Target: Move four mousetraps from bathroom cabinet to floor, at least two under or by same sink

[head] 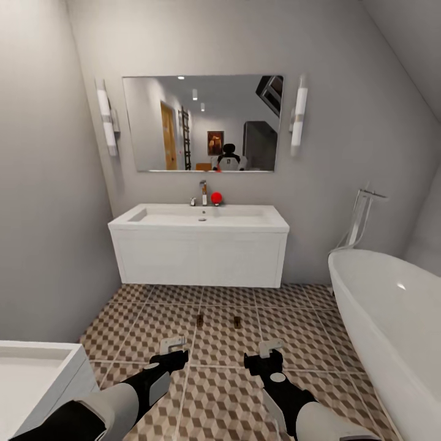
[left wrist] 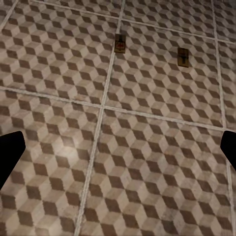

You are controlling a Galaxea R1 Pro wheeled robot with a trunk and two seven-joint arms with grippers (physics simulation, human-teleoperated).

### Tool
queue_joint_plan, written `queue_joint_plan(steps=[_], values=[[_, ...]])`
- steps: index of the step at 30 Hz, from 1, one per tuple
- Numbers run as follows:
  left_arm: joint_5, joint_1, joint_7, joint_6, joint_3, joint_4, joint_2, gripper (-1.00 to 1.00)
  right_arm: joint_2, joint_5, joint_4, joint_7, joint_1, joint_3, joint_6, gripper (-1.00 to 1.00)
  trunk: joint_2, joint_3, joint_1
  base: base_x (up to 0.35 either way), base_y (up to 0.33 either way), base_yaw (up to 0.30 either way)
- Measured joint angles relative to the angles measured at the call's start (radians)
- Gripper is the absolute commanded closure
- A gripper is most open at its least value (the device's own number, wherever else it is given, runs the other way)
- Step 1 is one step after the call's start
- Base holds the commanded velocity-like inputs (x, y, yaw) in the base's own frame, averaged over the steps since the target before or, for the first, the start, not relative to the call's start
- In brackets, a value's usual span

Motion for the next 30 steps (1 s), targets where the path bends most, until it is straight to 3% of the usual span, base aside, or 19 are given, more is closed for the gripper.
queue_joint_plan(steps=[30], values=[[0.001, 0.0, 0.0, -0.001, 0.0, 0.0, 0.0, -1.0, 0.0, 0.0, 0.002, 0.0, 0.001, 0.0, 0.0, -1.0, 0.21, 0.094, -0.115, 0.0, 0.0, 0.0]])
